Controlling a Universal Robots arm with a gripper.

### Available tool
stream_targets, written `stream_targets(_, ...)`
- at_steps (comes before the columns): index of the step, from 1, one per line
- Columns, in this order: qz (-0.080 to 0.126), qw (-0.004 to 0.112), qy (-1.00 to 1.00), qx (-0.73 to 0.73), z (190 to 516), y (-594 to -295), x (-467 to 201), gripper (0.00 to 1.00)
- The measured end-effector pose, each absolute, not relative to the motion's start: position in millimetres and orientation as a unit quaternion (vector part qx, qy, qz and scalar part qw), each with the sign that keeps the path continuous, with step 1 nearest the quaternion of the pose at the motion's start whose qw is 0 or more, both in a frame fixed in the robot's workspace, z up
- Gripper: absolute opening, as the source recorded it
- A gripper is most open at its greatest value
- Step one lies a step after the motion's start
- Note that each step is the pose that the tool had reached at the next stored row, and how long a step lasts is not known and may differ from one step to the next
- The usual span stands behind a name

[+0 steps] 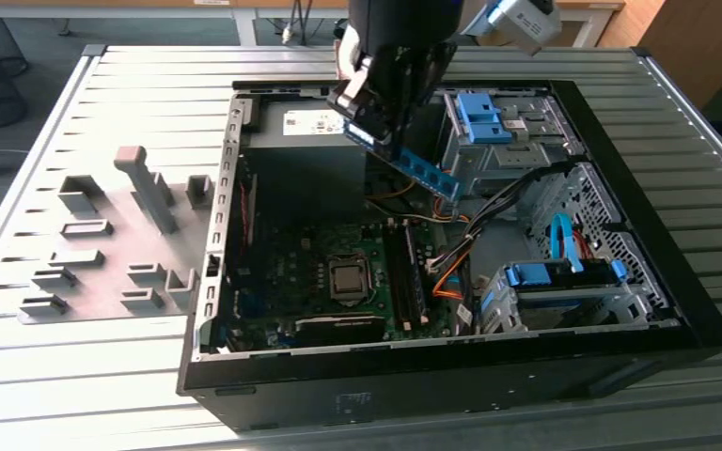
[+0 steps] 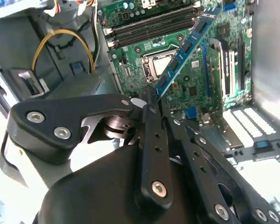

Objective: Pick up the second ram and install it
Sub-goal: 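Insert the second ram into the second slot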

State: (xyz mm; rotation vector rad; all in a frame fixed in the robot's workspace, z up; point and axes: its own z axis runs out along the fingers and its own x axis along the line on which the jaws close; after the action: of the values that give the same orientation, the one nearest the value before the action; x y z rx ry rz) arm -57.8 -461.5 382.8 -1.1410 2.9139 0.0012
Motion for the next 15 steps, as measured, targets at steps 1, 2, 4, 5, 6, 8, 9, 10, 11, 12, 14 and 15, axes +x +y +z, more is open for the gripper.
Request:
stream_targets(1, 0.0, 0.006, 0.934, -0.356, 382.6, -461.4, -57.8, 0.14)
stream_targets(2, 0.0, 0.006, 0.937, -0.348, 382.4, -461.5, -57.8, 0.14)
stream_targets(4, 0.0, 0.006, 0.944, -0.331, 382.0, -461.5, -57.8, 0.14)
stream_targets(5, 0.0, 0.006, 0.946, -0.323, 381.9, -461.5, -57.8, 0.14)
stream_targets(6, 0.0, 0.006, 0.949, -0.315, 381.7, -461.5, -57.8, 0.14)
stream_targets(8, 0.0, 0.006, 0.953, -0.303, 381.6, -461.5, -57.8, 0.14)
stream_targets(9, 0.0, 0.006, 0.953, -0.302, 381.6, -461.5, -57.8, 0.14)
stream_targets(10, 0.0, 0.006, 0.953, -0.302, 381.5, -461.5, -57.8, 0.14)
stream_targets(11, 0.0, 0.006, 0.953, -0.302, 381.5, -461.5, -57.8, 0.14)
stream_targets(12, 0.0, 0.006, 0.953, -0.301, 381.5, -461.5, -57.8, 0.14)
stream_targets(14, 0.0, 0.006, 0.956, -0.294, 381.1, -461.4, -57.7, 0.14)
stream_targets(15, 0.0, 0.006, 0.958, -0.285, 380.8, -461.4, -57.7, 0.14)
